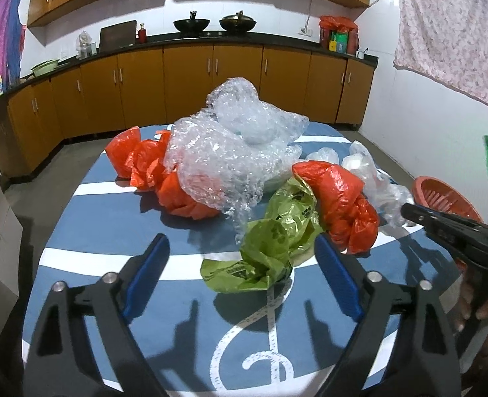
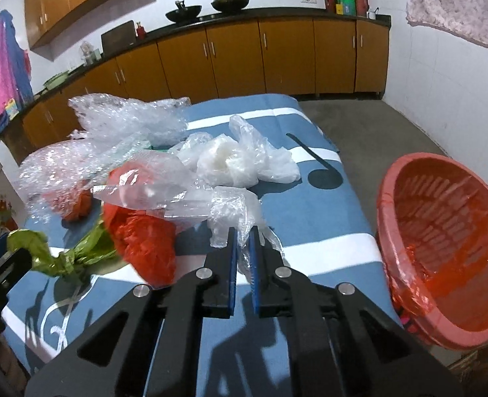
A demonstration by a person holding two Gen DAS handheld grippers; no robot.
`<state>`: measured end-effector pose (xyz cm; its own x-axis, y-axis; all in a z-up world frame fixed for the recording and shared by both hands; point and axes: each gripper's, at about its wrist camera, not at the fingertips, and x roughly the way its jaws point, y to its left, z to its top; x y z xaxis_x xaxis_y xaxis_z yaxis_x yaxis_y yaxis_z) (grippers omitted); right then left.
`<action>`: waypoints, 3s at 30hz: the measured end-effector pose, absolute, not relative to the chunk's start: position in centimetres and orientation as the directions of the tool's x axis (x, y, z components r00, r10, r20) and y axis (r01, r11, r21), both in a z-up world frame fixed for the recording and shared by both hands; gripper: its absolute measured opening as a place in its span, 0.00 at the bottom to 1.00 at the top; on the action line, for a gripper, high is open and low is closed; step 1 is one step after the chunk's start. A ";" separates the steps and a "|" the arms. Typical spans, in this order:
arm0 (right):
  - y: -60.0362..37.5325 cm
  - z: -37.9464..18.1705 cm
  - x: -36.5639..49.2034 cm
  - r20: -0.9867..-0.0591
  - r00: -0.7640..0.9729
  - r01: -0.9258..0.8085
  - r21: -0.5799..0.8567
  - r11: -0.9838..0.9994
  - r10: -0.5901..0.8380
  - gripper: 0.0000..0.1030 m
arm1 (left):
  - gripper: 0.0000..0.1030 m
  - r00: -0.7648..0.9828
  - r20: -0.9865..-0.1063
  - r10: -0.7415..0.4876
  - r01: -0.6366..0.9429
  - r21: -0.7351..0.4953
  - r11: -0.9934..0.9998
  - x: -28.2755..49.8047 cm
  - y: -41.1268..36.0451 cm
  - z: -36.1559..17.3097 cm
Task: Collect trash
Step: 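Grasp the clear plastic bag with the right tool while the left grasps the green bag, then carry the green and clear bags with both tools over the orange basket, then open the left tool releasing the green bag while the right releases the clear bag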
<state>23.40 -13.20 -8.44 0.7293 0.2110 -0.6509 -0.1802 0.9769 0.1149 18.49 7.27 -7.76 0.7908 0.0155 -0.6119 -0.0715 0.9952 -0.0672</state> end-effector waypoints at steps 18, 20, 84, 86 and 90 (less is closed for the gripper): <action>-15.1 -6.3 20.3 -0.608 0.769 -0.158 0.123 0.980 0.200 0.07 | 0.07 0.732 -0.674 -0.097 -0.044 -0.188 0.981 19.4 8.3 -9.0; -15.2 -6.1 19.9 -0.602 0.774 -0.156 0.124 0.980 0.199 0.07 | 0.06 0.744 -0.661 -0.095 -0.038 -0.184 0.982 18.9 8.2 -8.4; -34.7 -2.7 17.0 -0.495 0.828 0.400 0.193 0.896 -0.263 0.07 | 0.06 0.657 -0.537 -0.529 0.498 -0.218 0.839 26.7 -19.1 -3.2; -35.1 -2.8 17.3 -0.496 0.828 0.406 0.206 0.890 -0.262 0.07 | 0.06 0.647 -0.542 -0.536 0.506 -0.221 0.834 27.1 -19.8 -3.6; -35.8 -3.0 17.9 -0.495 0.830 0.412 0.234 0.881 -0.257 0.07 | 0.06 0.633 -0.550 -0.544 0.515 -0.225 0.827 27.8 -21.0 -4.2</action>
